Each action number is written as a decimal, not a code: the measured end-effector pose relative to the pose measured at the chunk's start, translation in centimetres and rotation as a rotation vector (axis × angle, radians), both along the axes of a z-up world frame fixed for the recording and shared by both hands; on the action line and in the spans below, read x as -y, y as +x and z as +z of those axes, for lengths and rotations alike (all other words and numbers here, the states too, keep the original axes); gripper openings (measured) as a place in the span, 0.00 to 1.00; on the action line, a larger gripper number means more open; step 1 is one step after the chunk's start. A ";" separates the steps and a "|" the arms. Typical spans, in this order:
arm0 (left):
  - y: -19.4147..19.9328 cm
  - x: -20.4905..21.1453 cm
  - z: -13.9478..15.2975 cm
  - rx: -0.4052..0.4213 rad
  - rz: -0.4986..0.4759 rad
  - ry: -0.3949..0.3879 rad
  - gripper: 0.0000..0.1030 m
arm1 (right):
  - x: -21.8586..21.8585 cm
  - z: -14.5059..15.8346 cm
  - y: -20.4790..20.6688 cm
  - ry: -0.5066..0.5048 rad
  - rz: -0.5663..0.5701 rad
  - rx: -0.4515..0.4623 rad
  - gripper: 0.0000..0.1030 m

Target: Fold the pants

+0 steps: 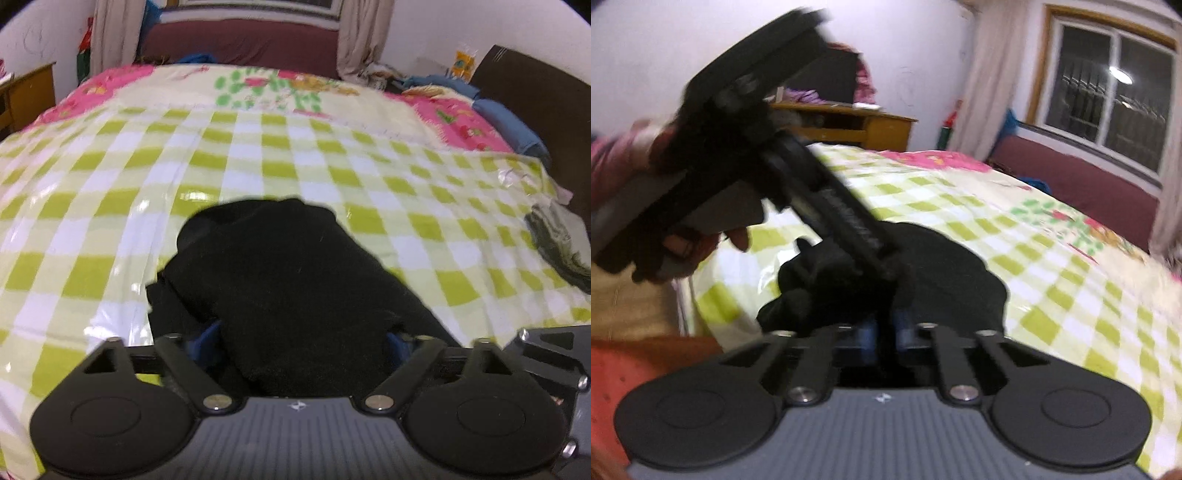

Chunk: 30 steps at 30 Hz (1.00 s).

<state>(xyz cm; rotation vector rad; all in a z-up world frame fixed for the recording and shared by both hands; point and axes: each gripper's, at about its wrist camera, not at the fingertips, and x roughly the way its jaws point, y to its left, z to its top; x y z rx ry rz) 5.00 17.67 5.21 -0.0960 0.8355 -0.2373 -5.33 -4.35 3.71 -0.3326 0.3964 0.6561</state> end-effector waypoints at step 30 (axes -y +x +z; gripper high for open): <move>-3.0 -2.6 1.1 -0.015 -0.014 -0.086 0.94 | -2.8 -1.7 -1.0 -0.113 0.112 0.107 0.09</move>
